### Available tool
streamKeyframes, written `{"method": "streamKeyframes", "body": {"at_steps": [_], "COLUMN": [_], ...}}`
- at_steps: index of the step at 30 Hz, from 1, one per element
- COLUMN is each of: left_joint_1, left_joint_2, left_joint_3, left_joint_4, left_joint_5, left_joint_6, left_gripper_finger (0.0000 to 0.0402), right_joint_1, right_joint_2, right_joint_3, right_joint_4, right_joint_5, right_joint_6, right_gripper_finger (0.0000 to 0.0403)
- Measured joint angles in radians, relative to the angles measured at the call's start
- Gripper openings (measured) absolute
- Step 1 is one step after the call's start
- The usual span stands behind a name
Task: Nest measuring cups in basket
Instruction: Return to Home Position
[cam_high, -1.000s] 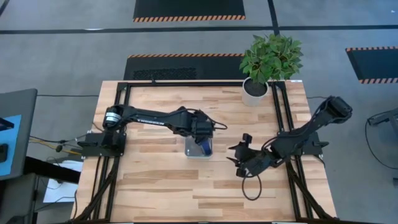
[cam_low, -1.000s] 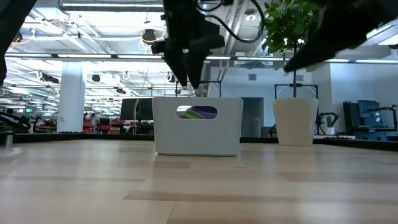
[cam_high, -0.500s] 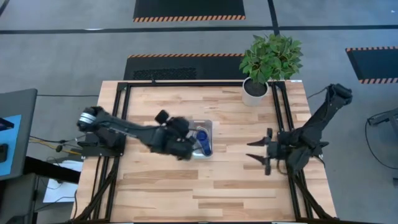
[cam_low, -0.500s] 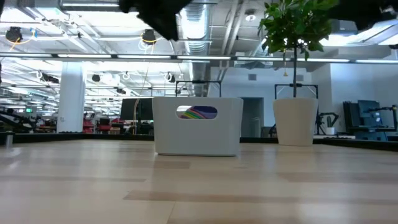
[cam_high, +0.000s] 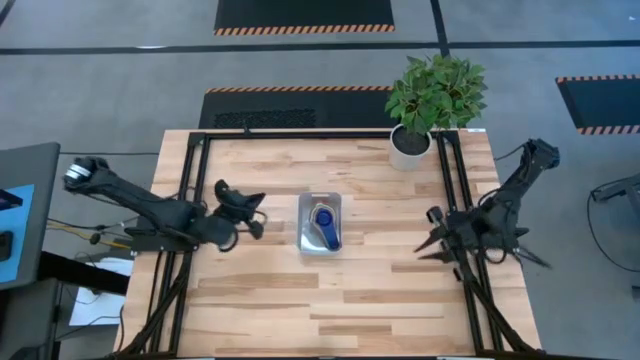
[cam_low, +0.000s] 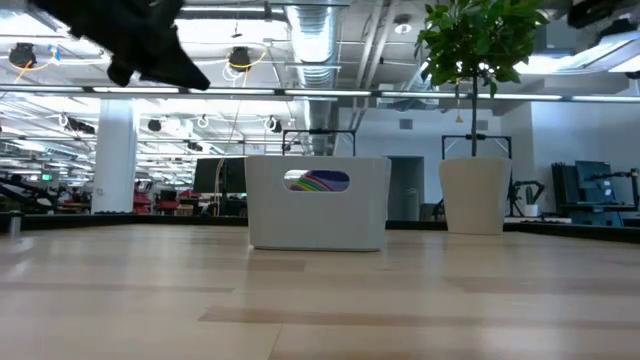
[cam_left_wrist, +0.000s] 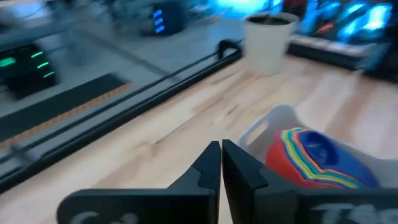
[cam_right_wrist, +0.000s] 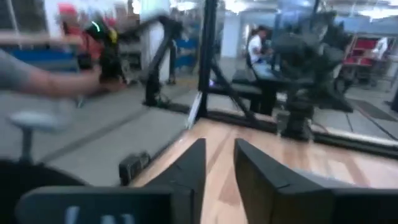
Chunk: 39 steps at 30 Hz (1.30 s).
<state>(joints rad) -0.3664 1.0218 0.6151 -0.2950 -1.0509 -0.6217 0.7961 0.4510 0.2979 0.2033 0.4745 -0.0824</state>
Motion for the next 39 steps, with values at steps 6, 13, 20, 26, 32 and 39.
{"method": "streamKeyframes", "body": {"at_steps": [6, 13, 20, 26, 32, 39], "left_joint_1": [0.024, 0.107, 0.226, 0.312, 0.384, 0.407], "left_joint_2": [-0.279, -0.586, -0.863, -0.993, -1.015, -1.017], "left_joint_3": [-0.278, -0.48, -0.566, -0.574, -0.576, -0.604], "left_joint_4": [0.437, 0.673, 0.58, 0.479, 0.391, 0.35], "left_joint_5": [0.137, 0.37, 0.569, 0.728, 0.835, 0.897], "left_joint_6": [0.426, 0.78, 0.838, 0.794, 0.723, 0.612], "left_gripper_finger": [0.0001, 0.0, 0.0, 0.0, 0.0, 0.0], "right_joint_1": [-0.032, -0.11, -0.17, -0.23, -0.288, -0.343], "right_joint_2": [-0.136, -0.325, -0.449, -0.449, -0.45, -0.449], "right_joint_3": [-0.062, -0.132, -0.14, -0.141, -0.173, -0.287], "right_joint_4": [0.0, -0.015, -0.166, -0.216, -0.201, -0.083], "right_joint_5": [0.085, 0.126, 0.161, 0.103, 0.1, 0.034], "right_joint_6": [-0.021, -0.047, -0.016, -0.022, 0.021, -0.003], "right_gripper_finger": [0.0052, 0.0008, 0.0018, 0.0007, 0.0014, 0.001]}}
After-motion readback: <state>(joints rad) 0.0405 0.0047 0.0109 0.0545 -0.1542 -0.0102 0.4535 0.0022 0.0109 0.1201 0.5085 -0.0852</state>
